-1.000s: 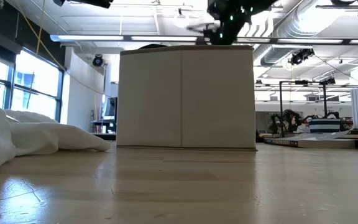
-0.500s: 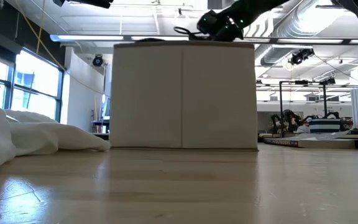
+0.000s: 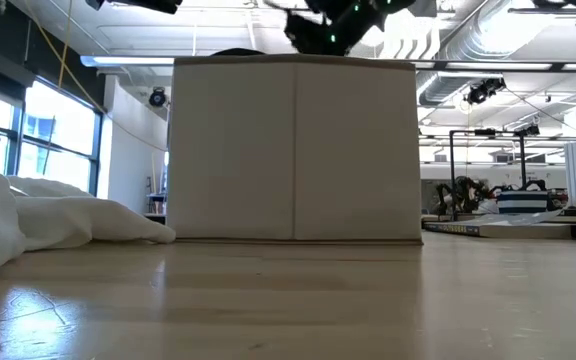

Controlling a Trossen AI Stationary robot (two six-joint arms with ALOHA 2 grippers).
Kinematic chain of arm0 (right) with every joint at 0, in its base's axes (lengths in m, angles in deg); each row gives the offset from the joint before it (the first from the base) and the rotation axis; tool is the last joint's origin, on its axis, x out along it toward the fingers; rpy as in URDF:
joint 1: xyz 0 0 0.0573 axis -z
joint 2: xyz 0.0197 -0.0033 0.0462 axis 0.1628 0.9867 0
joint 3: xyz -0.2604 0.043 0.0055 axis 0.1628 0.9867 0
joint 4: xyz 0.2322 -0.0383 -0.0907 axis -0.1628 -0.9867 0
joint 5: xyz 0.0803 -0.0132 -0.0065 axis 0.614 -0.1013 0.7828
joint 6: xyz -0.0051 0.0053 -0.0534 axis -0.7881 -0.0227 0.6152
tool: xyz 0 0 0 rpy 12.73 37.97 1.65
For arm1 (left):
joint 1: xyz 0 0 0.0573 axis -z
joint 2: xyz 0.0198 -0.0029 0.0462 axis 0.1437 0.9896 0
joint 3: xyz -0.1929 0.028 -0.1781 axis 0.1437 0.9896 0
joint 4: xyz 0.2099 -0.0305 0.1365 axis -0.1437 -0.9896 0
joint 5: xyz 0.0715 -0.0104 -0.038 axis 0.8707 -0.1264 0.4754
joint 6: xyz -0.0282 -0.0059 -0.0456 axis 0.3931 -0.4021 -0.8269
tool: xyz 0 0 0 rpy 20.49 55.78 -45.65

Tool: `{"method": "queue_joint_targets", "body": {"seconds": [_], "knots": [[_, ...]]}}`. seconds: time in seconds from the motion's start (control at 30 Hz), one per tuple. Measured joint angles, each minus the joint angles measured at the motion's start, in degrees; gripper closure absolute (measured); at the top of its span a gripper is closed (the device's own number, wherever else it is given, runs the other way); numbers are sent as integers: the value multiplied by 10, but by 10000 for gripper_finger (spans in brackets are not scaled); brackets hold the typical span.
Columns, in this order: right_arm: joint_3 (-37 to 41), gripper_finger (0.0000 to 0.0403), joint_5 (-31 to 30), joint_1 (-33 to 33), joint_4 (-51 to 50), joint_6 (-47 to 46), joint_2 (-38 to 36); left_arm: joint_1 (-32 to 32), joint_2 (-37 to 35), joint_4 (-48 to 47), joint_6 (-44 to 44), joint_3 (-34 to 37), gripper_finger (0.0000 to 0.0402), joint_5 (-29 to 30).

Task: Sort clothes
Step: Adjust the dark blue pants in the laundry organizer

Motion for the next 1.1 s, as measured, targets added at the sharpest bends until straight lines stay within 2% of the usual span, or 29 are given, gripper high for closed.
{"method": "queue_joint_targets", "body": {"seconds": [0.13, 0.43, 0.6, 0.7, 0.97, 1.1], "knots": [[0, 359, 99, -23, -33, 34, 8, 0, 0, 0, 0, 0, 296, 1], [0, 359, 63, -29, -92, 3, 89, 0, 0, 0, 1, 0, 296, 0], [-4, 359, -24, -14, -115, -9, 132, 0, 0, -12, 0, 0, 296, 0], [-3, 359, -72, -4, -121, -19, 123, 0, 0, -16, 0, 0, 296, 6], [-1, 359, -165, -18, -117, 2, -3, -1, 0, -23, -8, 0, 296, 28], [0, 359, -210, -4, -119, -41, -46, -1, 0, -26, -21, 0, 296, 28]]}}
